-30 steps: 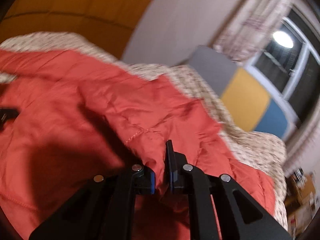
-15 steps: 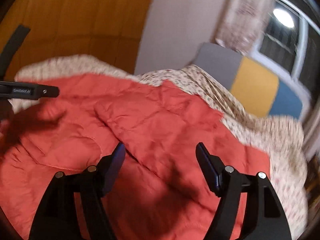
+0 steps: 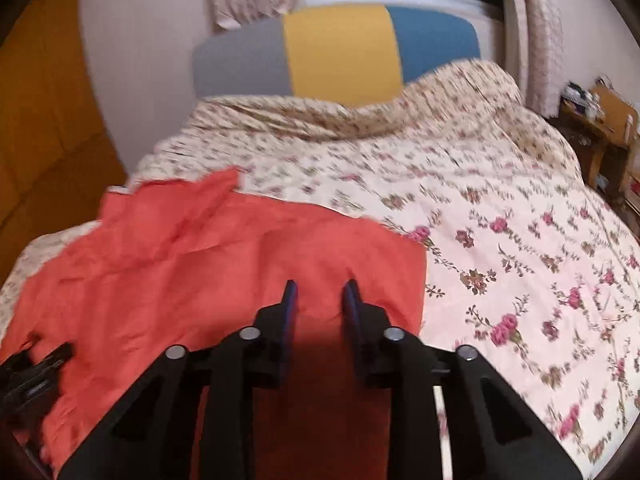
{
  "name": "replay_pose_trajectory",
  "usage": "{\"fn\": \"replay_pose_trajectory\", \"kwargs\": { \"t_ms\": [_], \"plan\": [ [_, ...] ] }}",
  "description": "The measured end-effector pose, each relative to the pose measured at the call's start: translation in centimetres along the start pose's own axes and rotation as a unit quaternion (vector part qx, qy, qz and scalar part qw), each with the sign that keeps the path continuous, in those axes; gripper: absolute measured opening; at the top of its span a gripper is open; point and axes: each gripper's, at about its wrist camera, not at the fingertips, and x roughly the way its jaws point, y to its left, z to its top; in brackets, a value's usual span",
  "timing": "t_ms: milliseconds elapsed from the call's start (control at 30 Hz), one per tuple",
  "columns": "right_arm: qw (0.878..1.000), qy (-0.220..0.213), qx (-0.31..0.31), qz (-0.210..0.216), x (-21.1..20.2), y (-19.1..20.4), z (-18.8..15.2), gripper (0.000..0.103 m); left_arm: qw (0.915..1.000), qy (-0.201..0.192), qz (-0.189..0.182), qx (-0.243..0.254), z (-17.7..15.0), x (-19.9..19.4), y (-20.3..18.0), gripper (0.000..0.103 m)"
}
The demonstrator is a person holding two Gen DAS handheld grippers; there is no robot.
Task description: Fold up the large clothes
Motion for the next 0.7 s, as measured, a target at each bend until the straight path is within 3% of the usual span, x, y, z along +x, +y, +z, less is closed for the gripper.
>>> {"fn": "replay_pose_trajectory", "kwargs": {
  "t_ms": [233,400,533,700],
  "plan": [
    [0.999,0.019,0.029,0.013,3.3,-1.9,-1.2,0.008,0.9997,0.009,0.013,0.021,-0.2,1.0,-0.9,0.1],
    [0.996,-0.013,0.07,0.047,-2.7,-3.6,-2.7,0.016,0.9997,0.011,0.011,0.019,-0.2,1.2,-0.8,0.1],
    [0.999,-0.013,0.04,0.024,-6.6,-2.9,-5.1,0.016,0.9997,0.011,0.011,0.019,-0.3,1.2,-0.8,0.1],
    [0.999,0.034,0.034,-0.012,-4.4,-2.8,-7.2,0.016,0.9997,0.01,0.009,0.018,-0.3,1.1,-0.7,0.1]
  ]
}}
